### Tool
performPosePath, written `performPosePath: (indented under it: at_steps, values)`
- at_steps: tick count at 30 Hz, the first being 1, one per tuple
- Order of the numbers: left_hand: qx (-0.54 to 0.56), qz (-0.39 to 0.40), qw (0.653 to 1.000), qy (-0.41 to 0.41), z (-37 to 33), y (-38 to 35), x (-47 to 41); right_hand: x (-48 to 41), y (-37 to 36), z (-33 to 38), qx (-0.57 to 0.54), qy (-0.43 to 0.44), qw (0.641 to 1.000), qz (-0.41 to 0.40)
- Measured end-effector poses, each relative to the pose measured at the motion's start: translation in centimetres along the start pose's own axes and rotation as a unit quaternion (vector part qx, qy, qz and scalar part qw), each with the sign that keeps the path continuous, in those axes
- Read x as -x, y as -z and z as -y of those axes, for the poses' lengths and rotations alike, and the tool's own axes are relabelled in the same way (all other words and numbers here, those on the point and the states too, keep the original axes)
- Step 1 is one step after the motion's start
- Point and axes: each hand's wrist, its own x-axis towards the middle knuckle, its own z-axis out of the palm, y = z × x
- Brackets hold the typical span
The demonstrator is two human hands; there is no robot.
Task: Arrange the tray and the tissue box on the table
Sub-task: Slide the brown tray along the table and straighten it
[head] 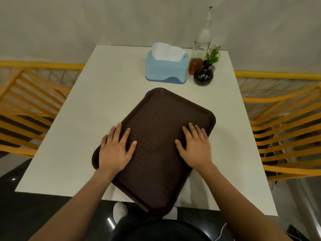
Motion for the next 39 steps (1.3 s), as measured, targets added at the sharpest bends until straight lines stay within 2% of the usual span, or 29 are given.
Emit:
performPosePath:
  at_steps: [7, 10, 13, 15, 17, 19, 24, 31, 39]
  values:
    - [0.010, 0.024, 0.997, 0.071, 1.9, 1.3, 2.0, -3.2, 0.0, 1.6, -0.028, 0.089, 0.996, 0.011]
    - [0.017, 0.004, 0.997, 0.072, 3.1, 2.7, 1.5, -3.5, 0.8, 2.1, -0.077, 0.106, 0.988, -0.078]
    - [0.029, -0.009, 0.997, 0.067, 4.2, 3.6, 0.1, -2.0, 1.6, 2.4, -0.158, 0.014, 0.972, -0.171]
    - [0.044, 0.001, 0.997, 0.064, 4.6, 3.8, -0.9, -0.3, 1.8, 2.4, -0.184, -0.067, 0.969, -0.148]
    - [0.053, 0.012, 0.997, 0.058, 5.0, 3.7, -1.5, 1.3, 1.4, 2.6, -0.184, -0.133, 0.970, -0.083]
    - [0.053, 0.014, 0.998, 0.045, 5.6, 3.3, -1.6, 2.4, 0.9, 3.1, -0.184, -0.160, 0.970, -0.028]
    - [0.046, -0.012, 0.999, 0.023, 7.4, 2.3, 0.0, 2.6, -0.3, 5.1, -0.153, -0.165, 0.973, -0.040]
    - [0.033, -0.040, 0.997, 0.058, 12.1, 2.0, 2.2, 0.5, -1.3, 9.8, -0.117, -0.122, 0.985, -0.039]
    - [-0.011, -0.076, 0.994, 0.078, 18.3, 2.5, 1.1, -1.7, -2.5, 15.9, -0.104, -0.120, 0.987, -0.029]
